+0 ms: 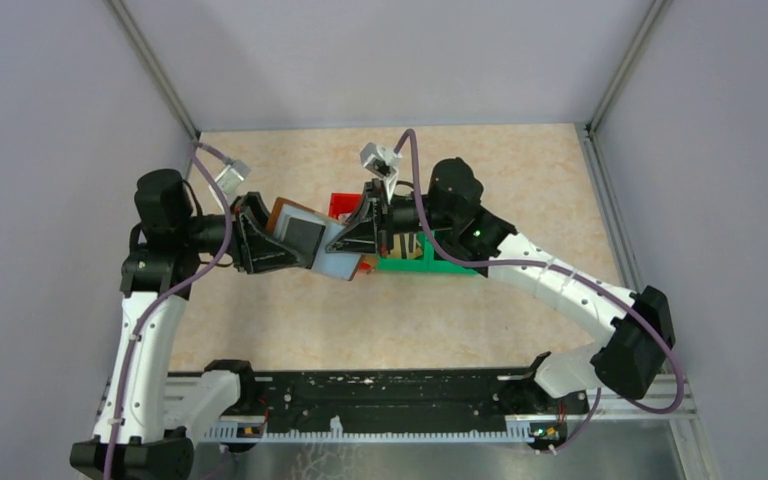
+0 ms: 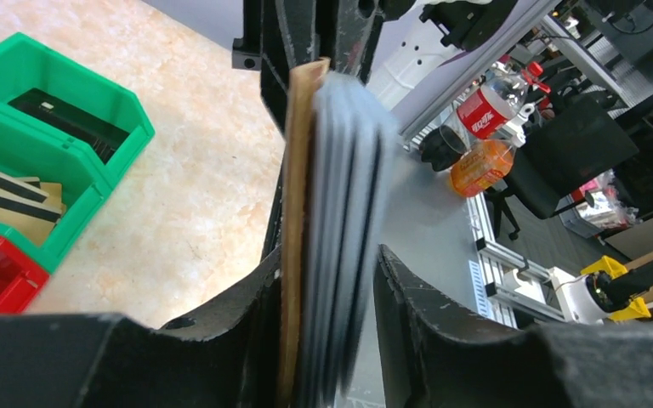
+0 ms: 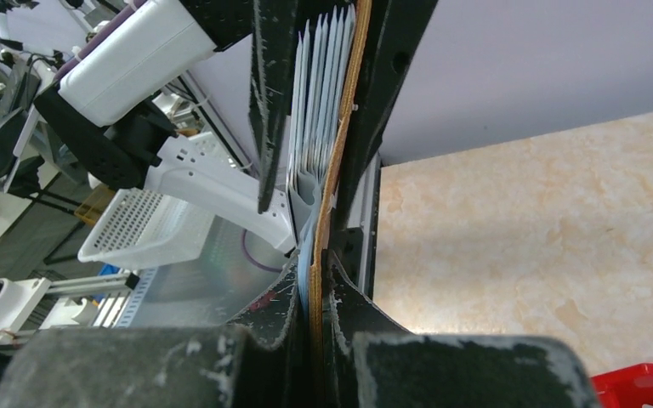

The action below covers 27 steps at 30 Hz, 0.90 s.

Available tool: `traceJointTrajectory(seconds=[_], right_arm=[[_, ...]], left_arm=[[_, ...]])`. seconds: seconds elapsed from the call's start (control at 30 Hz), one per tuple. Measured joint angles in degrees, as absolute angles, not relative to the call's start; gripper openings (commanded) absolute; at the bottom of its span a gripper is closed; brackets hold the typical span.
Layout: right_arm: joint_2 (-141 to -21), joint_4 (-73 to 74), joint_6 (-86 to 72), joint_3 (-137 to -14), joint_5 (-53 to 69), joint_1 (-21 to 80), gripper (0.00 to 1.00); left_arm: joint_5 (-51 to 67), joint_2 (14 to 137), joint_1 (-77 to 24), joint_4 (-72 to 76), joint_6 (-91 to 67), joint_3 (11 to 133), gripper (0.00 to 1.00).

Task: Take the credit cards out of the card holder
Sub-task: Remove the credit card from the card holder.

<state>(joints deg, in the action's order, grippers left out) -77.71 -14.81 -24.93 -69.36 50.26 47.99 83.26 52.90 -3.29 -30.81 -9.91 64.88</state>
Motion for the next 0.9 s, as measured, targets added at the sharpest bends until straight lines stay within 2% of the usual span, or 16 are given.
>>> traceJointTrajectory(seconds=[0.1, 0.2, 0.33, 0.43, 0.57, 0.6, 0.7, 0.8, 0.9], right_arm=[[-77.7, -15.4, -25.2, -68.6, 50.0, 47.9, 0.0], [-77.7, -15.4, -25.1, -68.3, 49.8, 47.9, 0.0], [-77.7, -15.4, -25.0, -68.2, 49.5, 47.9, 0.0], [-77.6, -15.4, -24.6, -68.2, 49.4, 47.9, 0.0], [-77.6, -15.4, -24.4, -68.2, 49.5, 47.9, 0.01], [-77.6, -15.4, -24.2, -68.2, 49.6, 47.9, 0.06], [-77.1, -15.1, -23.7, -68.2, 49.4, 47.9, 0.33], [-76.8, -14.9, -23.1, -68.2, 48.9, 47.9, 0.52], [-76.2, -13.4, -21.9, -68.2, 47.5, 47.8, 0.8]], left_arm=[[83.9, 51.4, -3.3, -24.6, -15.8, 62.7, 0.47], [84.1, 50.4, -3.3, -19.4, -21.1, 61.3, 0.53], [84.4, 50.2, -3.3, -15.7, -24.9, 61.1, 0.54], [84.5, 50.2, -3.3, -14.7, -26.1, 61.1, 0.49], [84.1, 50.2, -3.3, -13.9, -26.8, 61.0, 0.26], [83.8, 50.3, -3.3, -13.7, -26.9, 61.0, 0.22], [82.8, 50.7, -3.3, -13.5, -26.6, 60.9, 0.12], [81.4, 51.3, -3.3, -14.2, -25.9, 60.9, 0.01], [79.0, 51.7, -3.3, -16.2, -24.3, 60.9, 0.0]])
